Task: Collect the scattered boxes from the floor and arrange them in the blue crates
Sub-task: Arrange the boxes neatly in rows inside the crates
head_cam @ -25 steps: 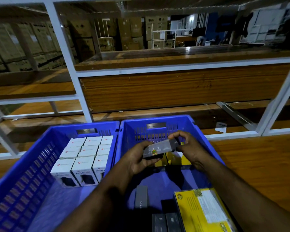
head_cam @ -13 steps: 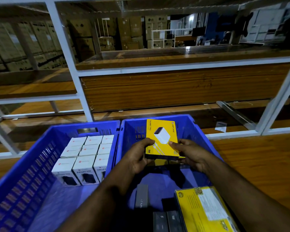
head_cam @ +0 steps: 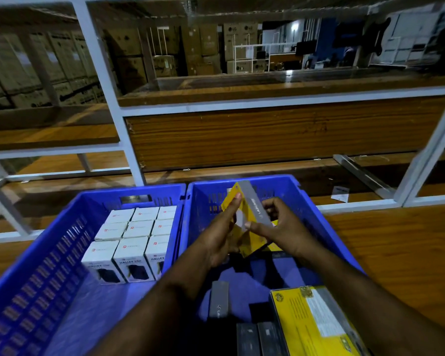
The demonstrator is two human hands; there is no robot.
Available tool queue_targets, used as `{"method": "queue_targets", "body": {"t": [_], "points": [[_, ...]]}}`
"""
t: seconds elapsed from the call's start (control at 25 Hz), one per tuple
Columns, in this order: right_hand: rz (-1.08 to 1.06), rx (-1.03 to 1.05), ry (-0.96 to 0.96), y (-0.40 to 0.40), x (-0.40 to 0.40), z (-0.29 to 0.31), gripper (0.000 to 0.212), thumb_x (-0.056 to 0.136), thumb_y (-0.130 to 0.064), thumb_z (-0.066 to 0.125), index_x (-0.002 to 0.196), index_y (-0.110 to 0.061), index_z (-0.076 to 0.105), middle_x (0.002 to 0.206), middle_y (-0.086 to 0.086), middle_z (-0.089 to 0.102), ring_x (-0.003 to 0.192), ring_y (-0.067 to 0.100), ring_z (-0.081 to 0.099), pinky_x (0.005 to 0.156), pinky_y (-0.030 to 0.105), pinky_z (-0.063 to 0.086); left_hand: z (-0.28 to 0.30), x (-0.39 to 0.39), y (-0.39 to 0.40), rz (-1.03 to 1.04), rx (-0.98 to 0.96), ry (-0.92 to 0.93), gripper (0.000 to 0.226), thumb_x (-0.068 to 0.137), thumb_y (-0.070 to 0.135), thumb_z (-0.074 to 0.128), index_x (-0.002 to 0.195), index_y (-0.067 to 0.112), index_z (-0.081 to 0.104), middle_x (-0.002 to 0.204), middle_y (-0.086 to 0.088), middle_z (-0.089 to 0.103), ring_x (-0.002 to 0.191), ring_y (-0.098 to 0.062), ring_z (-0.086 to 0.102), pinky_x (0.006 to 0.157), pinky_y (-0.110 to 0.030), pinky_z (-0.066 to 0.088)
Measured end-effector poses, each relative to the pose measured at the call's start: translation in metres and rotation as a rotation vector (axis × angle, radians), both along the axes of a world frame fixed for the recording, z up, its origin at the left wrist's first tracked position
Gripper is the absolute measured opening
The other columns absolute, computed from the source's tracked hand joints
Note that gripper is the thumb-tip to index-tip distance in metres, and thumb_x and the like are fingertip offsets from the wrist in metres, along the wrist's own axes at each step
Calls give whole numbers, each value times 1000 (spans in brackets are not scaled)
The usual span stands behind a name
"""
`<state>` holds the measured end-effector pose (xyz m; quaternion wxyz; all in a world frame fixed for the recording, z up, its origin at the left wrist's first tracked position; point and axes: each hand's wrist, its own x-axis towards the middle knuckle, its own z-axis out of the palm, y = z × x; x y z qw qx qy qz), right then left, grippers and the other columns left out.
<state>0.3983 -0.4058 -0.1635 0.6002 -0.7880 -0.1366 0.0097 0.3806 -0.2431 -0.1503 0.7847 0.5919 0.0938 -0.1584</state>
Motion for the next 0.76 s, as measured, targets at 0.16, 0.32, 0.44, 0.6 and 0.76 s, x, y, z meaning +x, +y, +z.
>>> {"method": "queue_targets", "body": {"t": [0.16,0.32,0.44,0.6,0.76], "points": [[167,140,62,11,-5,3,16,97,-24,58,104,-23,73,104,-5,75,100,10,69,83,23,54,2,0,6,-8,-152,18,64,85,67,58,107,9,73,103,-19,71,100,-39,69,101,-57,47],[76,159,73,1,1,7,23,100,-17,51,101,-22,74,108,-8,74,102,3,67,86,18,48,-1,4,13,17,-323,76,84,82,79,47,123,10,67,122,-24,67,114,-41,64,106,-58,42],[64,157,81,-2,-1,12,23,100,-16,51,105,-19,73,110,-6,73,100,2,66,85,14,49,-3,4,10,29,-368,56,93,79,85,41,135,13,57,129,-25,63,120,-43,60,108,-61,39],[234,18,204,0,-12,15,44,82,-53,64,115,-25,69,110,-14,72,100,2,66,93,26,51,-7,7,4,115,-213,12,91,82,86,20,104,12,68,96,-20,73,84,-34,71,85,-46,53],[399,-130,357,7,-28,14,51,83,-24,78,128,-24,53,116,-5,67,94,14,71,67,26,57,-15,11,-1,138,88,34,87,87,80,14,107,14,66,93,-16,71,86,-29,67,74,-35,54]]}}
